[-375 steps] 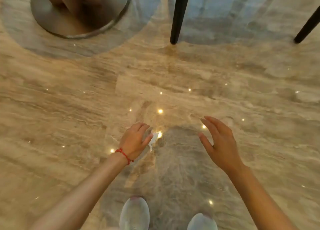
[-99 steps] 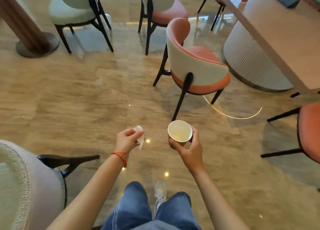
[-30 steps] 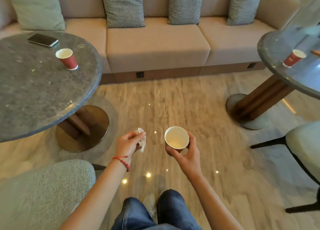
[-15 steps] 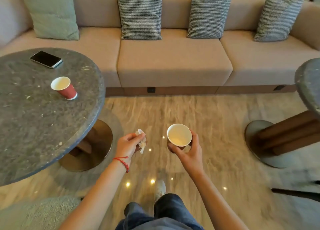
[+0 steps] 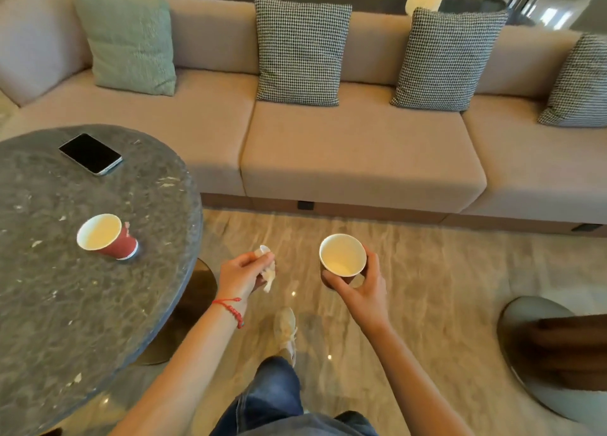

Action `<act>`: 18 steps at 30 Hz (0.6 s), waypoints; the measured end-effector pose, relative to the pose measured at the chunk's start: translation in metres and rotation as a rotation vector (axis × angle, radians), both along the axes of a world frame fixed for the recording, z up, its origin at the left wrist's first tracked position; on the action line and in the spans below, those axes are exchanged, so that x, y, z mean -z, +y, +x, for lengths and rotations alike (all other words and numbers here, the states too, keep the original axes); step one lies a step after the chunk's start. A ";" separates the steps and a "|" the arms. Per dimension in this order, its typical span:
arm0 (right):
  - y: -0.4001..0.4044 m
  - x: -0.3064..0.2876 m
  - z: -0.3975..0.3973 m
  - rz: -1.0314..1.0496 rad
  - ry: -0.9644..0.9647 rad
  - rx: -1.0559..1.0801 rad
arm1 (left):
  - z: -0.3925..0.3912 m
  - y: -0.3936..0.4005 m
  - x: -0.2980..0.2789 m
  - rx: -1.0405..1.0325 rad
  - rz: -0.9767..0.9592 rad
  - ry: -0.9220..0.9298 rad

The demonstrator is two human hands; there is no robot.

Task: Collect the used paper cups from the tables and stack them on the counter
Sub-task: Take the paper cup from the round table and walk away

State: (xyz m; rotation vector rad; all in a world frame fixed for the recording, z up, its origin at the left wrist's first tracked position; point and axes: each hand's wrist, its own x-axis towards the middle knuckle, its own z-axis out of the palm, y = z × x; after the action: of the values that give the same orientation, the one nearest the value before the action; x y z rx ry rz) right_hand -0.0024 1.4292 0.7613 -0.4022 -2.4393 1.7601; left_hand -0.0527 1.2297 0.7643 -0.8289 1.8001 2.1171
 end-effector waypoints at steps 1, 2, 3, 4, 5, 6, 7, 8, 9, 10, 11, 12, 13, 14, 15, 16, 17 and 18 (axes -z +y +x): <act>0.000 0.001 -0.018 -0.004 0.005 -0.010 | -0.017 -0.001 0.002 -0.007 0.001 0.001; 0.000 0.002 -0.037 -0.010 0.012 -0.019 | -0.034 -0.001 0.003 -0.014 -0.001 0.002; -0.001 0.002 -0.055 -0.014 0.016 -0.028 | -0.050 -0.003 0.004 -0.020 -0.008 0.001; -0.002 0.001 -0.073 -0.011 0.018 -0.040 | -0.066 -0.004 0.004 -0.029 -0.016 -0.001; -0.004 -0.001 -0.092 -0.004 0.022 -0.055 | -0.082 -0.006 0.004 -0.038 -0.025 -0.003; -0.005 -0.002 -0.109 0.002 0.028 -0.069 | -0.096 -0.008 0.004 -0.044 -0.034 -0.004; -0.006 -0.003 -0.125 0.002 0.032 -0.079 | -0.110 -0.009 0.004 -0.049 -0.041 -0.005; -0.008 -0.004 -0.140 0.004 0.036 -0.087 | -0.123 -0.011 0.004 -0.056 -0.043 -0.005; -0.010 -0.005 -0.154 0.009 0.041 -0.096 | -0.134 -0.012 0.004 -0.066 -0.044 -0.007; -0.011 -0.005 -0.166 0.016 0.041 -0.110 | -0.145 -0.013 0.003 -0.077 -0.046 -0.012; -0.013 -0.006 -0.177 0.018 0.037 -0.126 | -0.153 -0.015 0.002 -0.091 -0.046 -0.013; -0.014 -0.006 -0.187 0.019 0.034 -0.144 | -0.161 -0.017 0.001 -0.107 -0.038 -0.010; -0.016 -0.006 -0.196 0.022 0.029 -0.165 | -0.167 -0.019 0.001 -0.122 -0.025 -0.006; -0.018 -0.006 -0.206 0.027 0.023 -0.189 | -0.173 -0.021 0.001 -0.138 -0.014 -0.005; -0.020 -0.006 -0.216 0.029 0.017 -0.216 | -0.178 -0.023 0.001 -0.158 -0.011 -0.006; -0.022 -0.006 -0.227 0.029 0.014 -0.246 | -0.182 -0.026 0.001 -0.181 -0.013 -0.008; -0.025 -0.006 -0.238 0.027 0.012 -0.276 | -0.186 -0.028 0.001 -0.203 -0.018 -0.004; -0.027 -0.006 -0.249 0.025 0.012 -0.308 | -0.190 -0.031 0.001 -0.223 -0.022 0.002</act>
State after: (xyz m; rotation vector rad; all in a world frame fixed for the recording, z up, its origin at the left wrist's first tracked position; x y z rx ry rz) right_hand -0.2510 1.4019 0.7677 -0.0117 -2.6267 1.8296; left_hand -0.2422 1.1992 0.7634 -1.0787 1.8088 2.2341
